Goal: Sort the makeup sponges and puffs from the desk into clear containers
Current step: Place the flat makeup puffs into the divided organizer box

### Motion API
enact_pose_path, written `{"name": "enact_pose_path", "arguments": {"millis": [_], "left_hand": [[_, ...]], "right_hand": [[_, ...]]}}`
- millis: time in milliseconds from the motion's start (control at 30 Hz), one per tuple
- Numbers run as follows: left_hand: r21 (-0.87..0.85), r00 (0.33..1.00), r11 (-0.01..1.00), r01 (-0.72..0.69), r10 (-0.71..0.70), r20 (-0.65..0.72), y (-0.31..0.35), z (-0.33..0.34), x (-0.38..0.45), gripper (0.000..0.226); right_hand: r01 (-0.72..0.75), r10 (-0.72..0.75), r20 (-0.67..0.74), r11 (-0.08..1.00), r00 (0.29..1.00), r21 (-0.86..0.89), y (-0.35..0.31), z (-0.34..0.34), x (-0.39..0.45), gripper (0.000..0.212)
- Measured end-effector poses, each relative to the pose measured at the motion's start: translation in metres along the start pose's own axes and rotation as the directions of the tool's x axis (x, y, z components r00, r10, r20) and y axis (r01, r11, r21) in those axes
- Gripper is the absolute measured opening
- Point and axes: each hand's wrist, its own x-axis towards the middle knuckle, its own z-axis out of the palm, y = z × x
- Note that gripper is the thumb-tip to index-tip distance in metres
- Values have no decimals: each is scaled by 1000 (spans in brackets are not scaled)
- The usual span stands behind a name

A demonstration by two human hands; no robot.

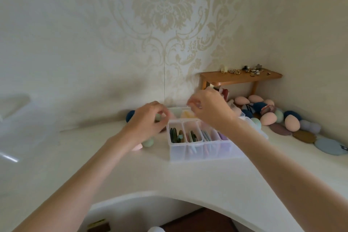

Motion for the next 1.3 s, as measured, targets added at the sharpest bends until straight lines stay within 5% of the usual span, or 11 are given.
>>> {"name": "enact_pose_path", "arguments": {"millis": [100, 200, 400, 500, 600, 733, 867, 1000, 1167, 1300], "left_hand": [[107, 980, 990, 91, -109, 169, -22, -15, -13, 48], [209, 916, 967, 144, -211, 342, -43, -13, -30, 76], [212, 970, 971, 106, -148, 194, -68, 5, -40, 48], [290, 987, 955, 69, -108, 122, -75, 5, -31, 43], [338, 979, 923, 182, -204, 29, -82, 1, -22, 41], [302, 972, 931, 203, -229, 53, -90, 5, -18, 42], [269, 966, 933, 240, -257, 29, -92, 7, -21, 56], [240, 978, 949, 205, -208, -13, -84, 1, -25, 75], [105, 964, 994, 29, 0, -267, -39, 1, -16, 45], [-36, 967, 985, -166, 156, -202, 14, 15, 2, 49]], "right_hand": [[174, -149, 172, 975, 974, -139, -35, 29, 26, 27], [272, -134, 351, 885, 927, -379, -61, 59, 46, 20], [354, 39, 546, 721, 837, -596, -75, 100, 55, 36], [340, -16, 495, 746, 868, -573, -72, 105, 60, 28], [366, -78, 484, 761, 871, -536, -67, 102, 63, 23], [462, -234, 489, 782, 840, -419, -74, 79, 62, 3], [283, -204, 464, 953, 862, -106, -74, 42, 68, 16], [36, -68, 402, 996, 913, 86, -58, 24, 75, 26], [-279, 228, 286, 948, 931, 151, -7, -9, 62, 32], [-357, 334, 228, 932, 915, 67, 36, -40, 31, 33]]}}
